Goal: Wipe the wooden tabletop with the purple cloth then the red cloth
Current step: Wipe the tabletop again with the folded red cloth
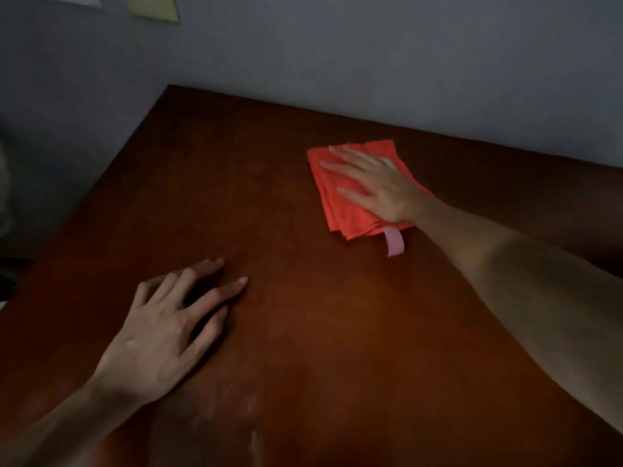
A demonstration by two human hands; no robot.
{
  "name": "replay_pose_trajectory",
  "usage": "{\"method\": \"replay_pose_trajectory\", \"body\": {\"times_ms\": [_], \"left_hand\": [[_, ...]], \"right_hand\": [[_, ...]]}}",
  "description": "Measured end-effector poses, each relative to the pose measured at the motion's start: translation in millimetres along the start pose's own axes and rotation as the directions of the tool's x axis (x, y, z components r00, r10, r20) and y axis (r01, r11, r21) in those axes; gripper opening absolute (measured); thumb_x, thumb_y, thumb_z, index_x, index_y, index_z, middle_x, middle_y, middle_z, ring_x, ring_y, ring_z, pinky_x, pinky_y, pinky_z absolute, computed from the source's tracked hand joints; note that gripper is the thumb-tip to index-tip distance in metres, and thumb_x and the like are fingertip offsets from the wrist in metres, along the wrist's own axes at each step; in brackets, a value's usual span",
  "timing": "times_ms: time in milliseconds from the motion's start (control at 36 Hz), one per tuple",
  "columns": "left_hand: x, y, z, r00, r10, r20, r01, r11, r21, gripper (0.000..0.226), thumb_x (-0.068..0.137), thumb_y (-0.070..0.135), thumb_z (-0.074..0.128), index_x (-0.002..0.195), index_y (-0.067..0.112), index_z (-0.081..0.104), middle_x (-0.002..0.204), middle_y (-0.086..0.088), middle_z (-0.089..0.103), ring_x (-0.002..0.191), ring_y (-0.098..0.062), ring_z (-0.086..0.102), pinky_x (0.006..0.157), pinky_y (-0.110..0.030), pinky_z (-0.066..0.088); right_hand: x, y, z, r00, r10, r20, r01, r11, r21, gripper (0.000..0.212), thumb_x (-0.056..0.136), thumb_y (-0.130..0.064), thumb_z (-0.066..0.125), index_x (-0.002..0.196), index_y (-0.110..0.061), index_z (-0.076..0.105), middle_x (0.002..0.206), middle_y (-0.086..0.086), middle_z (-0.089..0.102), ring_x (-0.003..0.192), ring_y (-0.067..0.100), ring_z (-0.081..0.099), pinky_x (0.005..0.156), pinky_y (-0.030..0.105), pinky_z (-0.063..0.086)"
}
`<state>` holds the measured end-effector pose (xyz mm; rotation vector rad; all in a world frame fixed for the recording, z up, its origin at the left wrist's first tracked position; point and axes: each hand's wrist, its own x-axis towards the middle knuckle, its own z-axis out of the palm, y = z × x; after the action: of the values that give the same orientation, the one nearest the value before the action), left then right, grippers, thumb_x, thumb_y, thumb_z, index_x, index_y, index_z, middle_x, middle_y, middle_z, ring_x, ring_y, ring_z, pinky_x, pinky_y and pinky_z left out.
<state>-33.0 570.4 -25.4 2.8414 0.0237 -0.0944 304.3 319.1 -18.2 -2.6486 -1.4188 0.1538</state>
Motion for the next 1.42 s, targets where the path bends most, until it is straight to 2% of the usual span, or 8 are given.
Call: {"method": "replay_pose_trajectory", "body": {"times_ms": [278,417,556,722,861,1000,1194,1417], "left_hand": [[0.4,-3.8,4.3,0.998,0.029,-0.054,-0.031,0.999,-0.032,0.046,0.104,0.049,0.028,0.149,0.048,0.037,0.156,0.011,0.035,0.144,-0.007,0.032,0.108,-0.031,0.022],[0.2,-4.4,6.0,0.996,0.045,-0.074,-0.045,0.999,-0.006,0.046,0.104,0.049,0.028,0.149,0.045,0.040,0.154,0.008,0.039,0.142,-0.010,0.034,0.107,-0.030,0.022],[0.2,-5.5,6.4,0.994,0.064,-0.085,-0.066,0.998,-0.014,0.048,0.104,0.052,0.025,0.148,0.044,0.042,0.154,0.006,0.038,0.142,-0.013,0.034,0.110,-0.030,0.019],[0.7,-6.4,6.2,0.985,0.089,-0.146,-0.096,0.994,-0.044,0.046,0.102,0.048,0.030,0.142,0.038,0.051,0.147,0.003,0.042,0.133,-0.015,0.040,0.106,-0.028,0.019],[-4.9,-8.7,-0.7,0.957,0.065,-0.284,-0.117,0.978,-0.172,0.037,0.099,0.038,0.039,0.118,0.021,0.065,0.126,-0.002,0.054,0.112,-0.023,0.056,0.091,-0.044,0.045],[-13.4,-31.2,-15.0,0.962,0.119,-0.248,-0.141,0.987,-0.075,0.036,0.096,0.039,0.042,0.121,0.025,0.063,0.129,-0.004,0.053,0.110,-0.025,0.057,0.088,-0.042,0.042],[-26.8,-76.4,-31.5,0.992,0.070,-0.102,-0.067,0.997,0.036,0.053,0.097,0.052,0.029,0.137,0.029,0.055,0.144,-0.006,0.045,0.124,-0.028,0.051,0.100,-0.048,0.038],[-25.4,-93.5,-19.4,0.998,0.042,-0.050,-0.043,0.999,-0.021,0.056,0.099,0.056,0.023,0.148,0.037,0.040,0.154,-0.004,0.036,0.142,-0.026,0.036,0.115,-0.046,0.027]], "right_hand": [[68.4,42.2,-8.7,0.989,0.129,-0.065,-0.131,0.991,-0.015,0.063,0.099,-0.065,0.026,0.159,-0.045,0.025,0.171,-0.009,0.018,0.158,0.015,0.014,0.124,0.051,0.017],[71.5,15.7,3.1,0.824,0.552,-0.131,-0.544,0.834,0.092,0.057,0.106,-0.057,0.028,0.160,-0.044,0.019,0.172,-0.006,0.010,0.159,0.016,0.006,0.125,0.052,0.004],[40.9,-36.0,10.9,0.749,0.654,-0.107,-0.643,0.756,0.122,0.061,0.105,-0.058,0.024,0.162,-0.040,0.016,0.173,-0.004,0.005,0.159,0.017,-0.001,0.126,0.052,0.001],[-43.4,-133.2,37.7,0.807,0.563,-0.176,-0.560,0.825,0.074,0.063,0.101,-0.062,0.024,0.160,-0.043,0.020,0.172,-0.008,0.013,0.158,0.013,0.006,0.125,0.050,0.008],[-129.6,-240.4,59.4,0.860,0.460,-0.220,-0.458,0.887,0.061,0.067,0.097,-0.066,0.021,0.160,-0.043,0.025,0.171,-0.009,0.017,0.158,0.013,0.011,0.124,0.050,0.015],[-190.7,-315.2,75.2,0.953,0.266,-0.145,-0.271,0.962,-0.020,0.064,0.102,-0.063,0.029,0.161,-0.043,0.017,0.172,-0.011,0.007,0.159,0.011,0.002,0.125,0.051,0.014],[-179.4,-288.2,62.2,1.000,0.015,0.008,-0.015,1.000,-0.013,0.065,0.102,-0.061,0.037,0.161,-0.045,0.016,0.172,-0.012,0.002,0.159,0.011,-0.004,0.126,0.053,0.010],[-100.9,-206.3,43.4,0.962,-0.260,0.088,0.263,0.965,-0.023,0.061,0.102,-0.057,0.042,0.159,-0.044,0.026,0.172,-0.010,0.007,0.159,0.011,0.003,0.126,0.049,0.009]]}}
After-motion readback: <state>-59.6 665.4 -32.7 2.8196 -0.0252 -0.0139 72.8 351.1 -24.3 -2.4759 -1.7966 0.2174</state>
